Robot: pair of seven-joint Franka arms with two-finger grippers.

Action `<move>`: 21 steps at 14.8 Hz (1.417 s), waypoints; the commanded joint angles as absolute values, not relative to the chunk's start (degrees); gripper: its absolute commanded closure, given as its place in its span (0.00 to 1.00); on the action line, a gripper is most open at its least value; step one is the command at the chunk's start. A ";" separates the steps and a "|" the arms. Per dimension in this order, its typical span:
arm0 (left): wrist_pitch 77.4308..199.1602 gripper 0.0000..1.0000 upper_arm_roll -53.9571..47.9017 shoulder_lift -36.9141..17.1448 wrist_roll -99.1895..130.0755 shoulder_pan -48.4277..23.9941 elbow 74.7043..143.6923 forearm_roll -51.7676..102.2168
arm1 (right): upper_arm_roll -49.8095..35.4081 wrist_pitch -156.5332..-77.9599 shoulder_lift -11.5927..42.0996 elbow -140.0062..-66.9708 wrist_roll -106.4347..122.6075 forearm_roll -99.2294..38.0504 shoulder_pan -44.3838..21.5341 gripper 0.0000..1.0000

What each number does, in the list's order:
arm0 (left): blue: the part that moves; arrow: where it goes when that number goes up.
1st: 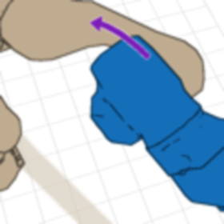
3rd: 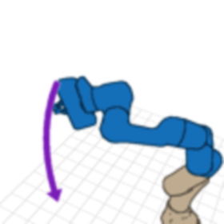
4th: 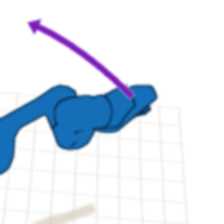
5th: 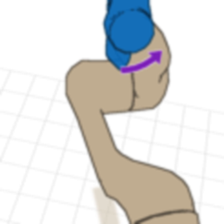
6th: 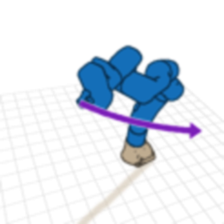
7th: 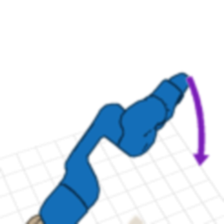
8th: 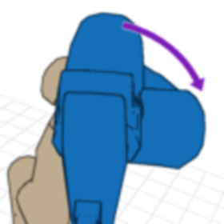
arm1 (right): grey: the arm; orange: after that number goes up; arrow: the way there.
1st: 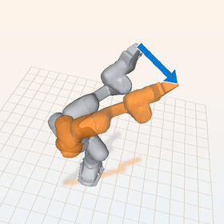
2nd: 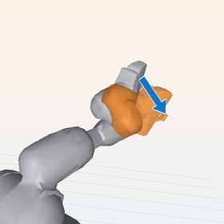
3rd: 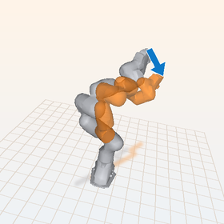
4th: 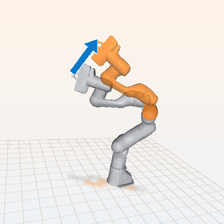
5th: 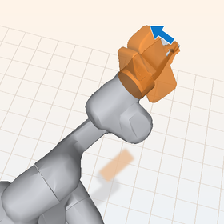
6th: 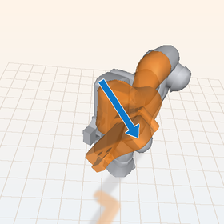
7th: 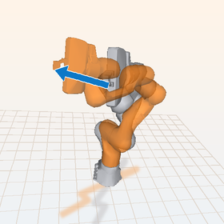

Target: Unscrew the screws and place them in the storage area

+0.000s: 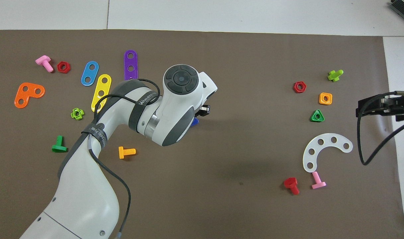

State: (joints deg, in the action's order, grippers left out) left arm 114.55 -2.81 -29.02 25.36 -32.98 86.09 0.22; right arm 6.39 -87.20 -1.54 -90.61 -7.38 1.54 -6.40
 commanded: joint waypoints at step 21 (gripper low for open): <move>110.24 0.00 -2.28 -17.52 -13.89 -11.44 99.14 2.64 | 6.15 -91.92 -2.81 -93.24 -6.24 -1.67 -8.51 0.00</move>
